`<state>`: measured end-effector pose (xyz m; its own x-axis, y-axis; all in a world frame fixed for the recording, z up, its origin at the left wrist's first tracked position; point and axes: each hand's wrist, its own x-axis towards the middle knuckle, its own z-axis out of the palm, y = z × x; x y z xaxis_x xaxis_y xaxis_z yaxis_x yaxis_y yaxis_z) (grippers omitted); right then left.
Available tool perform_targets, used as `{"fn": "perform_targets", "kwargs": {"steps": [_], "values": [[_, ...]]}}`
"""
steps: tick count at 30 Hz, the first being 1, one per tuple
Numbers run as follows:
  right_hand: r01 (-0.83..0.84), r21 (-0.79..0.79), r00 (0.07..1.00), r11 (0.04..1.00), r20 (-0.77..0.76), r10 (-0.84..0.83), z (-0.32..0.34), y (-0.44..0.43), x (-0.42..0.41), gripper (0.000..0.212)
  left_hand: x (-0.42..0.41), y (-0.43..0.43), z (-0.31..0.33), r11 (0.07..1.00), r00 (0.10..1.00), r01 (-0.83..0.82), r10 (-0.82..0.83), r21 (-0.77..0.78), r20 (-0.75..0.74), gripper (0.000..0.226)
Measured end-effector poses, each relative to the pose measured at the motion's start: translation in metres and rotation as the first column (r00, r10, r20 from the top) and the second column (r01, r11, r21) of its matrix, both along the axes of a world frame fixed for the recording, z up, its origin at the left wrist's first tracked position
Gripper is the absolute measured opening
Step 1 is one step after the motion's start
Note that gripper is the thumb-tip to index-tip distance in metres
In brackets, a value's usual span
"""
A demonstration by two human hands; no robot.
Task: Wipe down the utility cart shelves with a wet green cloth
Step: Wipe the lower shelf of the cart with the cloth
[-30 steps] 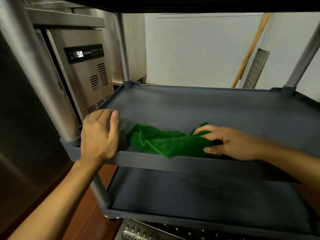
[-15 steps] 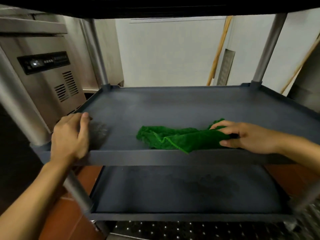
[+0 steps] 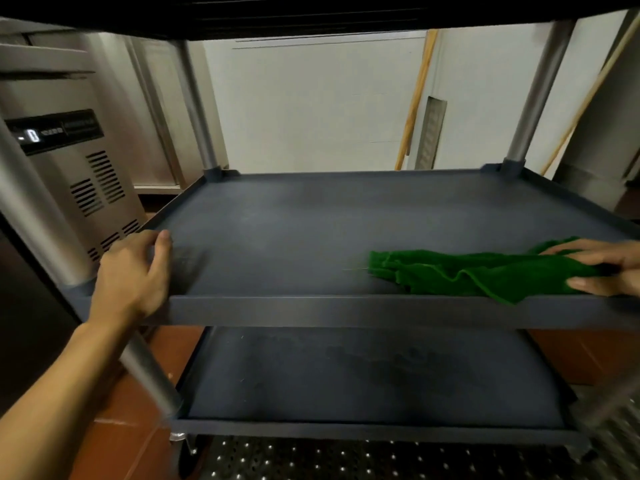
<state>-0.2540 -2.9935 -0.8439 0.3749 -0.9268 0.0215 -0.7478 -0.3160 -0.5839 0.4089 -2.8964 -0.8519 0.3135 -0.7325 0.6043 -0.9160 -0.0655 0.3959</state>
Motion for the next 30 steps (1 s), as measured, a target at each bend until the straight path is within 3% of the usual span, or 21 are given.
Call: {"fn": "perform_targets", "kwargs": {"steps": [4, 6, 8, 11, 14, 17, 24, 30], "values": [[0.144, -0.068, 0.986, 0.987, -0.073, -0.149, -0.036, -0.043, -0.117, 0.047, 0.016, -0.014, -0.006, 0.993, 0.996, -0.071, 0.065, 0.093, 0.057, 0.057], [0.227, -0.134, 0.964, 0.964, -0.112, -0.243, -0.02, -0.02, -0.094, 0.036, 0.04, -0.026, -0.02, 0.978, 0.996, -0.089, 0.085, 0.189, 0.026, 0.061], [0.368, -0.189, 0.91, 0.911, -0.129, -0.394, 0.003, 0.017, -0.035, 0.034, 0.057, -0.034, -0.029, 0.983, 0.997, -0.076, 0.071, 0.166, 0.035, 0.057], [0.554, -0.301, 0.755, 0.776, -0.21, -0.621, 0.019, 0.037, 0.023, 0.053, 0.028, -0.021, -0.013, 0.99, 0.986, -0.096, 0.081, 0.102, 0.148, 0.041], [0.624, -0.277, 0.648, 0.731, -0.341, -0.682, 0.018, 0.042, 0.041, 0.065, 0.023, -0.021, -0.004, 0.973, 0.976, -0.104, 0.061, 0.206, 0.207, 0.054], [0.63, -0.187, 0.662, 0.754, -0.379, -0.647, 0.02, 0.039, 0.056, 0.056, 0.034, -0.029, -0.002, 0.924, 0.984, -0.14, 0.089, 0.355, 0.157, 0.067], [0.41, -0.26, 0.829, 0.874, -0.294, -0.476, 0.026, 0.01, 0.113, 0.04, 0.01, -0.019, 0.001, 0.96, 0.984, -0.022, -0.028, 0.279, 0.174, 0.081], [0.349, -0.25, 0.868, 0.903, -0.277, -0.412, 0.025, -0.04, 0.196, 0.043, 0.009, -0.02, -0.001, 0.969, 0.99, 0.002, -0.037, 0.246, 0.139, 0.087]]}}
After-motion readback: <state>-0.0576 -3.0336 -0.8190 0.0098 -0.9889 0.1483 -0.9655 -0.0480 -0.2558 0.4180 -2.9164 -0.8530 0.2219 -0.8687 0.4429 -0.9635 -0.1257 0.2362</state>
